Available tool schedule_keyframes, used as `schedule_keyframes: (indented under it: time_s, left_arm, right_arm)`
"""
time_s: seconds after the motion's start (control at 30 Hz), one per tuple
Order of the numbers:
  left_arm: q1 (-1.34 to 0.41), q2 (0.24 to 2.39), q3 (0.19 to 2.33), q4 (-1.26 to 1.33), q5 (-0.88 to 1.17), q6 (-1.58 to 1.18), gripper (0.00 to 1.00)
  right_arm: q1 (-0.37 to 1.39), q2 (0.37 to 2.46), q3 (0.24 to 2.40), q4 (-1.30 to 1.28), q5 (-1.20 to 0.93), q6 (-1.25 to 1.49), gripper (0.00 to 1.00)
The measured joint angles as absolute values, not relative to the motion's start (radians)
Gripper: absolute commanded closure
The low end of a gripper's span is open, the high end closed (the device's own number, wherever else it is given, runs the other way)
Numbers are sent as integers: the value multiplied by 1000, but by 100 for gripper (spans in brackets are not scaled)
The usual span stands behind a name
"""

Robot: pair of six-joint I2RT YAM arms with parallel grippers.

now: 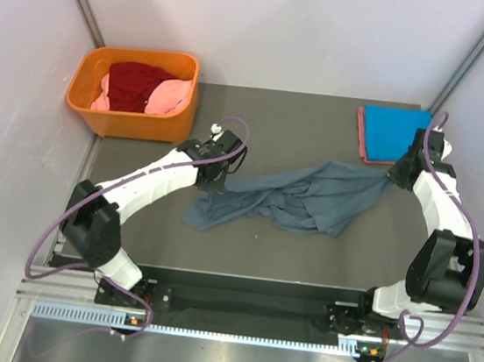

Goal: Fold and stack the t-shirts
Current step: Flatten the tshirt out

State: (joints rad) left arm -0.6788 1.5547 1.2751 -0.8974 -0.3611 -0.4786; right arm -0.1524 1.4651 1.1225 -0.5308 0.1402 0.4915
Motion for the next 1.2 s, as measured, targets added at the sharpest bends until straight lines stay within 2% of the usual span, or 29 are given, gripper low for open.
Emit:
schedule_keyframes:
  time_s: [0.13, 0.23, 0.33, 0.57, 0.77, 0.9, 1.2]
  left_arm:
    - [-640, 1636, 1275, -898, -329, -432, 100]
    - [-634, 1658, 1275, -897, -305, -405, 100]
    - [-633, 1657, 1275, -883, -276, -382, 100]
    - [-622, 1641, 1224, -808, -154, -336, 100]
    - [-621, 1620, 1219, -789, -113, -319, 100]
    - [-620, 1601, 1218, -780, -108, -315, 100]
    - [-616, 1597, 1206, -772, -109, -313, 100]
  right_arm:
    - [-150, 1571, 1249, -583, 157, 475, 60]
    - [-136, 1567, 1264, -592, 146, 476, 56]
    - [-113, 1478, 1174, -582, 106, 501, 55]
    - [-67, 1170, 798, -509, -54, 642, 57]
    - [39, 1067, 496, -371, -142, 874, 60]
    - [119, 1061, 445, -311, -149, 991, 63]
    - [218, 1049, 377, -164, -128, 1158, 64]
